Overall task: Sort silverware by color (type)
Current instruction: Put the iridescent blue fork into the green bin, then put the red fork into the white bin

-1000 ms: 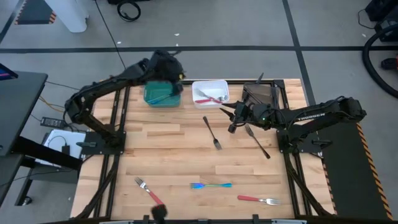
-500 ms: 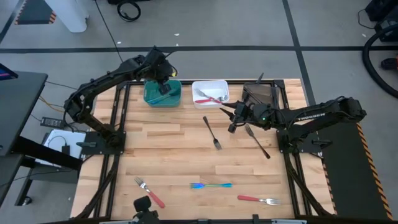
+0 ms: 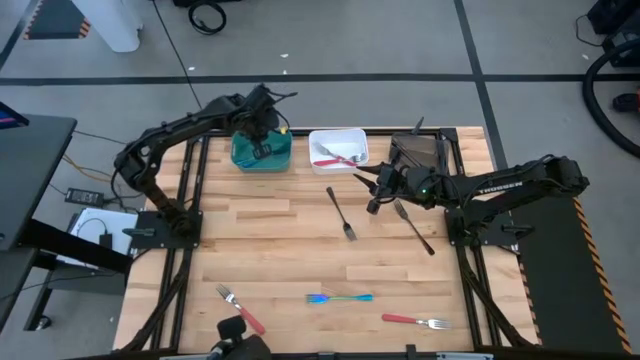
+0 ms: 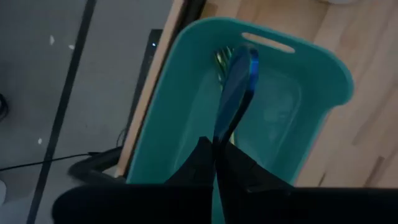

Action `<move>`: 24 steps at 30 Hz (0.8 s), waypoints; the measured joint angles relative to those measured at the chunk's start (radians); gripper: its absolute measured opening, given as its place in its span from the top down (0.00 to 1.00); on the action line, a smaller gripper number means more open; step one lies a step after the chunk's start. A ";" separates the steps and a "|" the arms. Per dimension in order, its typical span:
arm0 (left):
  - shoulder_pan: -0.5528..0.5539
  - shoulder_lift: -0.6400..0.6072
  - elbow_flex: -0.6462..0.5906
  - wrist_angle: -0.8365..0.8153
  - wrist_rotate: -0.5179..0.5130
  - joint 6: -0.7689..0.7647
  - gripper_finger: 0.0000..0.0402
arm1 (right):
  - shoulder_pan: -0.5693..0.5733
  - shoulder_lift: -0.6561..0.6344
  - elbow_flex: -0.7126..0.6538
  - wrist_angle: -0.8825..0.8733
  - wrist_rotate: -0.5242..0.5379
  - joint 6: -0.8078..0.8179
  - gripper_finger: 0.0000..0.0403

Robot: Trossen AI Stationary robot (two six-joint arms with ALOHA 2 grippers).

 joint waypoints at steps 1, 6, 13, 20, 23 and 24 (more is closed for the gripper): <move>0.000 0.014 0.000 0.003 0.000 0.000 0.97 | 0.000 0.000 0.000 -0.001 0.000 0.000 0.75; 0.000 0.060 0.000 0.003 0.000 0.000 0.88 | 0.000 0.000 0.000 -0.001 -0.002 0.000 0.75; -0.001 0.062 0.003 0.018 -0.006 -0.009 0.76 | 0.000 0.000 0.000 -0.001 -0.002 0.000 0.75; -0.052 0.062 0.084 -0.105 -0.009 -0.054 0.74 | 0.000 0.000 0.000 -0.001 -0.003 0.000 0.75; -0.099 0.062 0.127 -0.202 -0.004 -0.079 0.74 | 0.000 0.000 0.000 -0.001 -0.003 0.000 0.75; -0.116 0.062 0.143 -0.235 0.003 -0.093 0.74 | 0.000 0.000 0.000 -0.001 -0.003 0.000 0.75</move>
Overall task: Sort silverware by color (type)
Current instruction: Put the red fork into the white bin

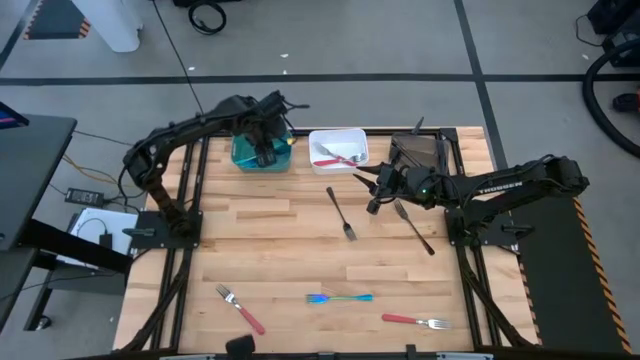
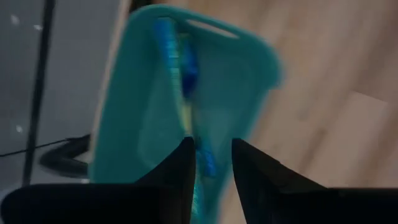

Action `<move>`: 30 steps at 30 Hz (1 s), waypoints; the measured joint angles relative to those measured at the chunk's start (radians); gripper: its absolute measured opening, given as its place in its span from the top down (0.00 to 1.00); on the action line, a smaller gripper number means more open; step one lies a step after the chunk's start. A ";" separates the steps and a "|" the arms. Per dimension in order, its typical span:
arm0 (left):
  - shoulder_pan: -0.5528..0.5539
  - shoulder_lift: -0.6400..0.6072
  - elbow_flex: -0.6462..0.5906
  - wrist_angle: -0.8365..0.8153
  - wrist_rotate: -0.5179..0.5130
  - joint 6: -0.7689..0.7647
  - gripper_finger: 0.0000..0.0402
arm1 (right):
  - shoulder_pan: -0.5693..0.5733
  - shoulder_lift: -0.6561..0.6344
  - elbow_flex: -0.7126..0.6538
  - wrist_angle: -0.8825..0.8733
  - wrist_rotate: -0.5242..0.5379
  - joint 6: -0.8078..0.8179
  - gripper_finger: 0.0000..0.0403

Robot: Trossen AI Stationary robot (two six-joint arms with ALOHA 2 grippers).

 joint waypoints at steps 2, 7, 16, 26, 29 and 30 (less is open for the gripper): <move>-0.039 -0.002 0.019 -0.054 0.038 -0.033 0.74 | 0.000 0.000 0.000 -0.001 0.000 0.000 0.75; -0.157 -0.002 0.023 -0.175 0.188 -0.095 0.74 | 0.000 0.000 0.000 -0.003 0.000 0.000 0.75; -0.479 -0.002 0.023 -0.275 0.240 -0.198 0.74 | 0.000 0.000 0.000 -0.004 0.000 0.041 0.75; -0.799 -0.002 0.023 -0.257 0.239 -0.377 0.74 | 0.067 -0.005 0.000 -0.005 0.000 0.079 0.75; -0.871 -0.002 0.023 -0.252 0.238 -0.443 0.74 | 0.125 -0.022 0.000 -0.007 0.000 0.072 0.75; -0.894 -0.002 0.023 -0.245 0.238 -0.464 0.74 | 0.144 -0.028 0.000 -0.003 -0.001 0.064 0.75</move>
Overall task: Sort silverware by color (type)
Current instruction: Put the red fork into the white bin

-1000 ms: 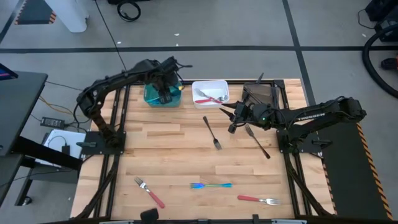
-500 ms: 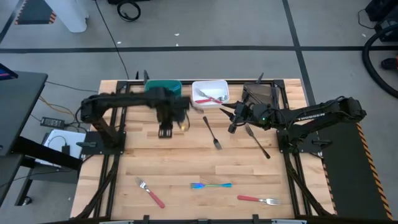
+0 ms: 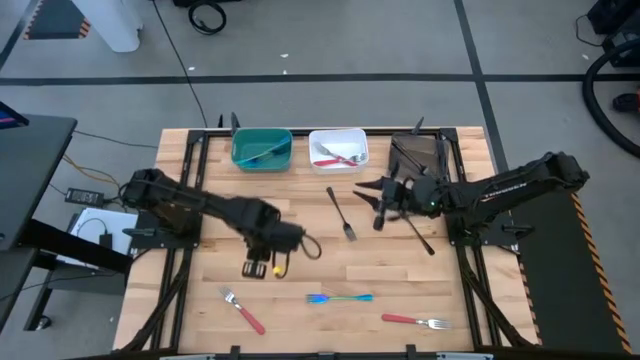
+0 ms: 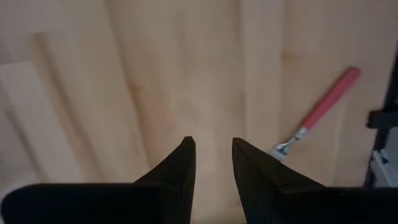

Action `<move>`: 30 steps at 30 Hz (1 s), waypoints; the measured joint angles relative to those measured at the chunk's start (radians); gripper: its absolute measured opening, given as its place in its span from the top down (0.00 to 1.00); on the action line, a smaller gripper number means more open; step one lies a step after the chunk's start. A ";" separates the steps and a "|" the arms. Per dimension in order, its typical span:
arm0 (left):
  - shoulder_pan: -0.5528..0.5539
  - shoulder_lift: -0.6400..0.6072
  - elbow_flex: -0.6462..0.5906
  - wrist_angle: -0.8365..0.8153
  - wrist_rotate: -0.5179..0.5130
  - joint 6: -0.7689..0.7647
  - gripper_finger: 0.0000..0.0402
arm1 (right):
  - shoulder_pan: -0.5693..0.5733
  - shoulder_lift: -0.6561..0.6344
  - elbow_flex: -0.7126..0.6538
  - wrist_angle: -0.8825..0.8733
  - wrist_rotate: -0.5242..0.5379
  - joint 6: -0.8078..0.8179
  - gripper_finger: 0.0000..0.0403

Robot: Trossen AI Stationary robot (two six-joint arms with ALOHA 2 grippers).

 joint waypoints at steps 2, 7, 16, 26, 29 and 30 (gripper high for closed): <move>-0.043 0.000 0.000 0.021 0.000 -0.037 0.74 | 0.037 -0.010 0.000 0.000 0.000 -0.014 0.75; -0.145 0.000 0.000 0.051 -0.004 -0.194 0.74 | 0.104 -0.018 0.000 -0.003 0.000 -0.020 0.75; -0.323 0.002 -0.102 0.098 -0.061 -0.521 0.74 | 0.165 -0.018 0.000 -0.077 0.000 0.078 0.75; -0.484 0.002 -0.235 0.298 -0.062 -0.676 0.74 | 0.237 -0.018 0.000 -0.107 0.000 0.165 0.75; -0.526 0.002 -0.266 0.361 -0.061 -0.677 0.74 | 0.257 -0.018 0.000 -0.106 0.000 0.165 0.75; -0.536 0.002 -0.278 0.379 -0.061 -0.678 0.74 | 0.264 -0.018 0.000 -0.107 0.000 0.165 0.75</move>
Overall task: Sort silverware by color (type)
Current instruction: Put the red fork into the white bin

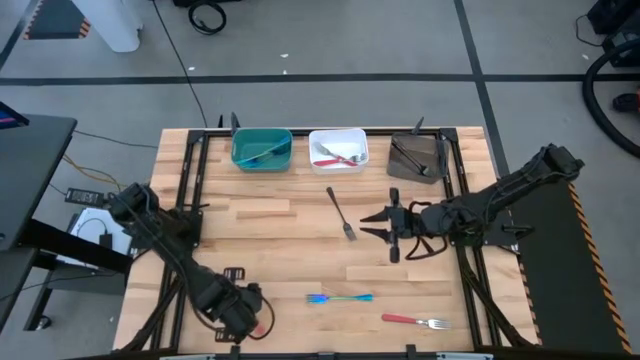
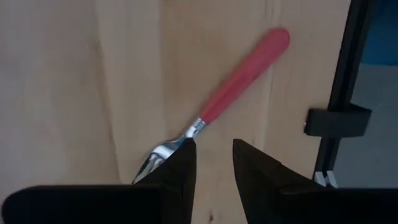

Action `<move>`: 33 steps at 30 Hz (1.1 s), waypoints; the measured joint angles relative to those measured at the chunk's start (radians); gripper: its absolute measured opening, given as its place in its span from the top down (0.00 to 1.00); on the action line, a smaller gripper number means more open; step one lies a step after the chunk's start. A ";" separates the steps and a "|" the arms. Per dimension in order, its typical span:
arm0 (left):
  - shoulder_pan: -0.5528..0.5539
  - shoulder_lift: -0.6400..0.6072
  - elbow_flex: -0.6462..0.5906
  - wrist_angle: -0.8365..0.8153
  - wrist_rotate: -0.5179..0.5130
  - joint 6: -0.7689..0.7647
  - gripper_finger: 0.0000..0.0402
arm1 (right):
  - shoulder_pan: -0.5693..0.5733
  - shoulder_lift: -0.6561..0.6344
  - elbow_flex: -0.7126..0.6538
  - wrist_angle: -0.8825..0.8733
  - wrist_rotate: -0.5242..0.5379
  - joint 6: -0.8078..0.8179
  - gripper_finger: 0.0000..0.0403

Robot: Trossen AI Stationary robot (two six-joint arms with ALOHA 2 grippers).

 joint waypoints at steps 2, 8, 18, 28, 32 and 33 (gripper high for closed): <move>-0.016 0.000 -0.031 0.047 0.000 -0.004 0.74 | 0.011 0.000 0.000 0.000 0.000 0.000 0.75; -0.032 0.000 -0.128 0.158 0.000 -0.004 0.74 | 0.035 0.000 0.000 0.000 0.000 0.000 0.75; -0.024 0.000 -0.208 0.204 0.000 0.004 0.74 | 0.039 0.000 0.000 0.001 0.000 0.000 0.75; -0.024 0.000 -0.269 0.312 0.001 0.008 0.74 | 0.039 0.000 0.000 0.001 0.000 0.014 0.75; -0.024 0.000 -0.300 0.342 0.000 0.007 0.74 | 0.039 0.000 0.000 0.001 0.000 0.017 0.75; -0.024 -0.001 -0.306 0.345 -0.002 0.007 0.74 | 0.039 0.000 0.000 0.001 0.000 0.017 0.75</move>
